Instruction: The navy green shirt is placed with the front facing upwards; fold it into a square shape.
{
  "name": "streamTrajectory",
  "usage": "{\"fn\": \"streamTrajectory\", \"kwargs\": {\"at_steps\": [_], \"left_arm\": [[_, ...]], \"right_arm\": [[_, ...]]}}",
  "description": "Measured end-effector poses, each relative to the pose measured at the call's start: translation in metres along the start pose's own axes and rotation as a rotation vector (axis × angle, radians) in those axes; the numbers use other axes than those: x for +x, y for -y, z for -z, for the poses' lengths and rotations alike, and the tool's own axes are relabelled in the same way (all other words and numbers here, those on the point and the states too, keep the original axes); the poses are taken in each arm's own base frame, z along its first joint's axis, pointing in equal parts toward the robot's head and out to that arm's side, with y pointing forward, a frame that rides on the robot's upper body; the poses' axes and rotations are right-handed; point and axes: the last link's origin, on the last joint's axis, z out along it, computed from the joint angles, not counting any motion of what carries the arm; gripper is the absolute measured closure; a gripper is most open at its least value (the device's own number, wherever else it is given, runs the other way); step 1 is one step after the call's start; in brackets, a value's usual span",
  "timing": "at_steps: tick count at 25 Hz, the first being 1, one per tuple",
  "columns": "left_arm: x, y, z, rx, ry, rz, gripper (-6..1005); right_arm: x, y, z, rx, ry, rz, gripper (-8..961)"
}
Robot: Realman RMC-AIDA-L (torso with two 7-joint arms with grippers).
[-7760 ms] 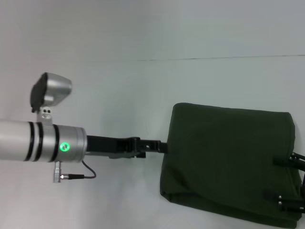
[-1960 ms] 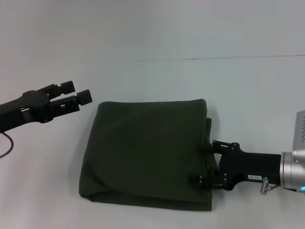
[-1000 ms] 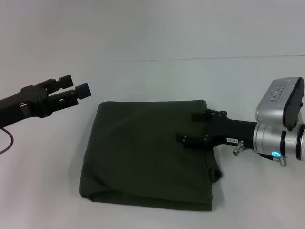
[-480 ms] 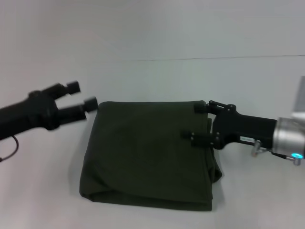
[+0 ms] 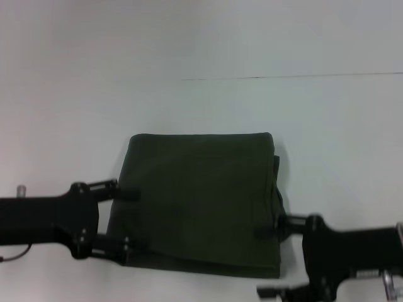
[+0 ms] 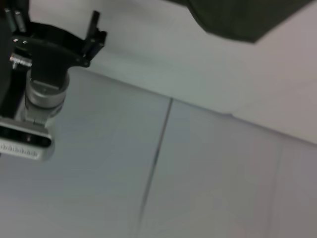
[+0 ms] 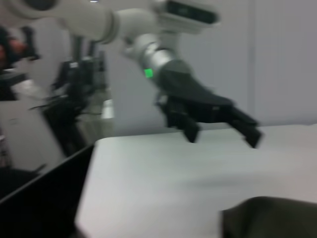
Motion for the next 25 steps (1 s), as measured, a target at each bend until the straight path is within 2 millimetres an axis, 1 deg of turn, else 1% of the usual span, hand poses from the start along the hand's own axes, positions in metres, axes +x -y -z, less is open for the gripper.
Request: {"fn": "streamTrajectory", "kwargs": {"at_steps": [6, 8, 10, 18, 25], "left_arm": [[-0.016, -0.016, 0.002, -0.044, 0.009, 0.002, 51], [-0.018, -0.018, 0.003, -0.044, 0.005, -0.004, 51], [-0.029, -0.026, 0.006, -0.027, -0.011, -0.025, 52], [-0.041, -0.034, 0.005, -0.05, 0.018, -0.024, 57], [-0.042, -0.035, 0.007, -0.04, 0.012, -0.026, 62]], "right_arm": [[0.012, -0.019, -0.011, -0.085, -0.019, -0.02, 40], [0.013, -0.02, -0.012, -0.087, -0.015, -0.023, 42], [0.014, -0.022, -0.013, -0.083, 0.001, -0.02, 43], [0.007, -0.013, -0.02, -0.026, 0.078, -0.027, 44], [0.006, -0.007, -0.032, -0.028, 0.081, -0.05, 44]]}}
